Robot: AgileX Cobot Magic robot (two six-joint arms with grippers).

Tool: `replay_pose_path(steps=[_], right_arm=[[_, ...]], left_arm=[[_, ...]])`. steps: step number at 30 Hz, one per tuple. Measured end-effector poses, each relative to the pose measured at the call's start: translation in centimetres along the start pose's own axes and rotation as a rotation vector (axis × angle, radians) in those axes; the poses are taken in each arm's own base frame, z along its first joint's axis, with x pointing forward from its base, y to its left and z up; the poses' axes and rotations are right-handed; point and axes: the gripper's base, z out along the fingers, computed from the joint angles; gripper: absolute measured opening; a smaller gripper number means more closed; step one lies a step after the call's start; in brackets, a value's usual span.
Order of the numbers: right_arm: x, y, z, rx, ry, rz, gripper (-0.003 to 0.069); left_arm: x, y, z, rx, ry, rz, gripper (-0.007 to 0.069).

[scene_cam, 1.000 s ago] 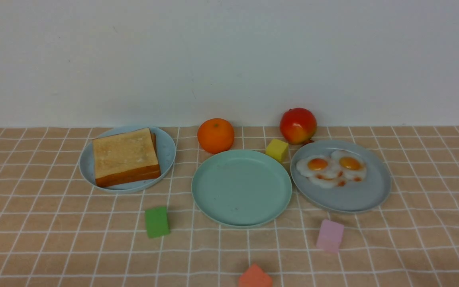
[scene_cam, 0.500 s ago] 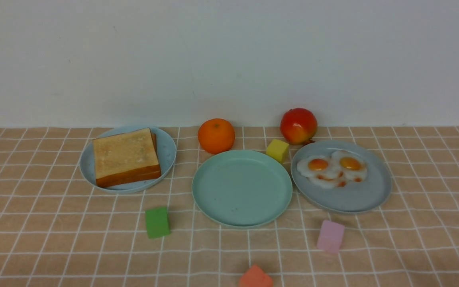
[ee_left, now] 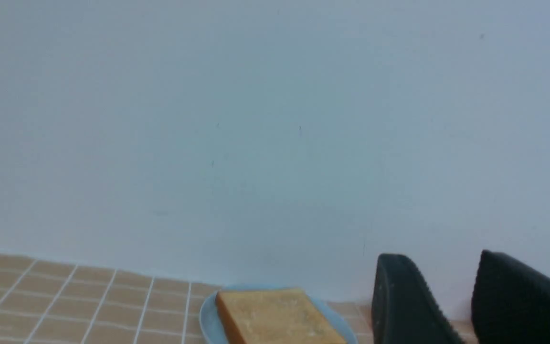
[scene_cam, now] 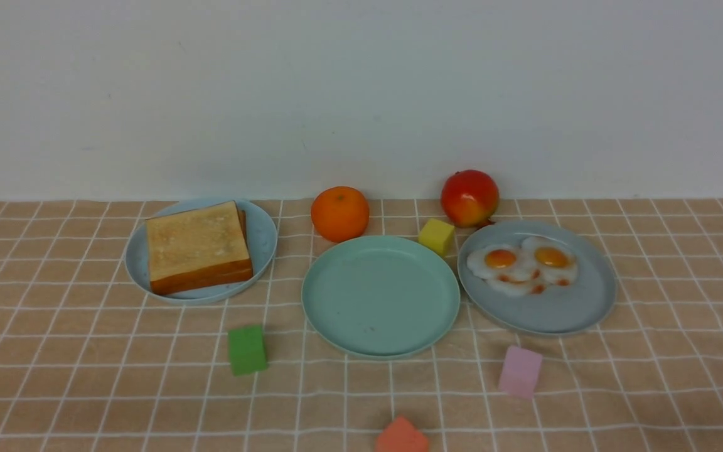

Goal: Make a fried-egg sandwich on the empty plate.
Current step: Use the left arm to grab a slice of bread

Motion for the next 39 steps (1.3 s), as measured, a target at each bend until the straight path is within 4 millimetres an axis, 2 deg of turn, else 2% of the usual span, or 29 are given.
replay_pose_path(steps=[2, 4, 5, 6, 8, 10, 11, 12, 13, 14, 15, 18, 20, 21, 22, 24, 26, 27, 29, 31, 32, 34, 35, 36, 37, 38, 39], right_arm=[[-0.5, 0.1, 0.0, -0.014, -0.051, 0.008, 0.0241], [-2.0, 0.5, -0.2, -0.066, -0.224, 0.045, 0.0241], [-2.0, 0.5, -0.2, -0.066, -0.224, 0.049, 0.0241], [-2.9, 0.8, -0.5, -0.100, -0.317, 0.083, 0.0241], [-3.9, 0.9, -0.7, -0.123, -0.375, 0.113, 0.0241], [-7.2, 1.2, -1.1, -0.158, -0.464, 0.188, 0.0241], [-7.5, 1.3, -1.1, -0.161, -0.470, 0.193, 0.0241], [-10.5, 1.5, -1.2, -0.171, -0.498, 0.236, 0.0241], [-11.4, 1.5, -1.3, -0.176, -0.514, 0.245, 0.0241], [-14.2, 1.7, -1.2, -0.172, -0.508, 0.280, 0.0241], [-16.3, 1.7, -1.0, -0.164, -0.502, 0.296, 0.0241], [-22.0, 1.9, -0.3, -0.122, -0.459, 0.311, 0.0241], [-24.2, 1.8, 1.2, -0.067, -0.362, 0.310, 0.0241], [-24.4, 1.7, 2.3, -0.032, -0.287, 0.311, 0.0241], [-24.5, 1.7, 2.5, -0.025, -0.273, 0.312, 0.0241], [-24.4, 1.3, 5.0, 0.054, -0.098, 0.314, 0.0241], [-22.8, 0.9, 7.2, 0.122, 0.065, 0.305, 0.0241], [-22.7, 0.8, 7.4, 0.128, 0.078, 0.302, 0.0241], [-20.8, 0.3, 9.3, 0.199, 0.242, 0.273, 0.0241], [-19.4, 0.0, 10.4, 0.241, 0.352, 0.233, 0.0241], [-19.4, 0.0, 10.5, 0.242, 0.356, 0.230, 0.0241], [-17.7, -0.2, 11.6, 0.274, 0.488, 0.227, 0.0241], [-17.6, -0.1, 11.6, 0.273, 0.497, 0.232, 0.0241], [-16.7, -0.1, 12.2, 0.273, 0.568, 0.247, 0.0241], [-16.5, 0.0, 12.3, 0.272, 0.586, 0.256, 0.0241], [-15.7, 0.3, 12.8, 0.248, 0.654, 0.274, 0.0241], [-15.3, 0.6, 13.1, 0.226, 0.686, 0.293, 0.0241]], left_arm=[[-0.1, 0.0, 0.0, 0.002, -0.006, -0.001, 0.0239], [-0.7, -0.2, 0.0, 0.023, -0.077, -0.026, 0.0239], [-0.7, -0.2, 0.0, 0.022, -0.078, -0.030, 0.0239], [-1.5, -0.3, -0.1, 0.044, -0.159, -0.075, 0.0239], [-2.2, -0.4, -0.2, 0.062, -0.227, -0.132, 0.0239], [-4.8, -1.0, -0.3, 0.090, -0.313, -0.207, 0.0239], [-4.8, -1.0, -0.3, 0.089, -0.311, -0.210, 0.0239], [-7.8, -1.8, -0.6, 0.114, -0.373, -0.217, 0.0239], [-8.2, -1.9, -0.6, 0.116, -0.380, -0.219, 0.0239], [-11.5, -2.7, -0.8, 0.131, -0.412, -0.221, 0.0239], [-13.5, -3.2, -0.6, 0.133, -0.412, -0.224, 0.0239], [-18.6, -4.5, 1.1, 0.111, -0.335, -0.232, 0.0237], [-20.6, -5.1, 3.2, 0.069, -0.206, -0.235, 0.0237], [-20.8, -5.1, 4.2, 0.042, -0.129, -0.236, 0.0237], [-21.0, -5.2, 4.5, 0.042, -0.128, -0.236, 0.0237], [-20.2, -5.0, 8.1, -0.039, 0.101, -0.237, 0.0237], [-18.5, -4.5, 10.7, -0.100, 0.264, -0.225, 0.0237], [-18.3, -4.5, 11.0, -0.106, 0.279, -0.222, 0.0237], [-15.5, -3.6, 13.9, -0.173, 0.448, -0.176, 0.0237], [-13.3, -2.9, 15.8, -0.217, 0.564, -0.155, 0.0237], [-13.1, -2.9, 16.0, -0.220, 0.573, -0.154, 0.0237], [-9.9, -2.1, 18.1, -0.271, 0.722, -0.160, 0.0237], [-9.7, -2.0, 18.3, -0.274, 0.732, -0.160, 0.0237], [-7.7, -1.6, 19.5, -0.303, 0.811, -0.179, 0.0237], [-7.2, -1.4, 19.8, -0.309, 0.829, -0.181, 0.0237], [-5.3, -1.0, 20.8, -0.335, 0.896, -0.203, 0.0237], [-4.3, -0.8, 21.2, -0.345, 0.927, -0.214, 0.0237]])
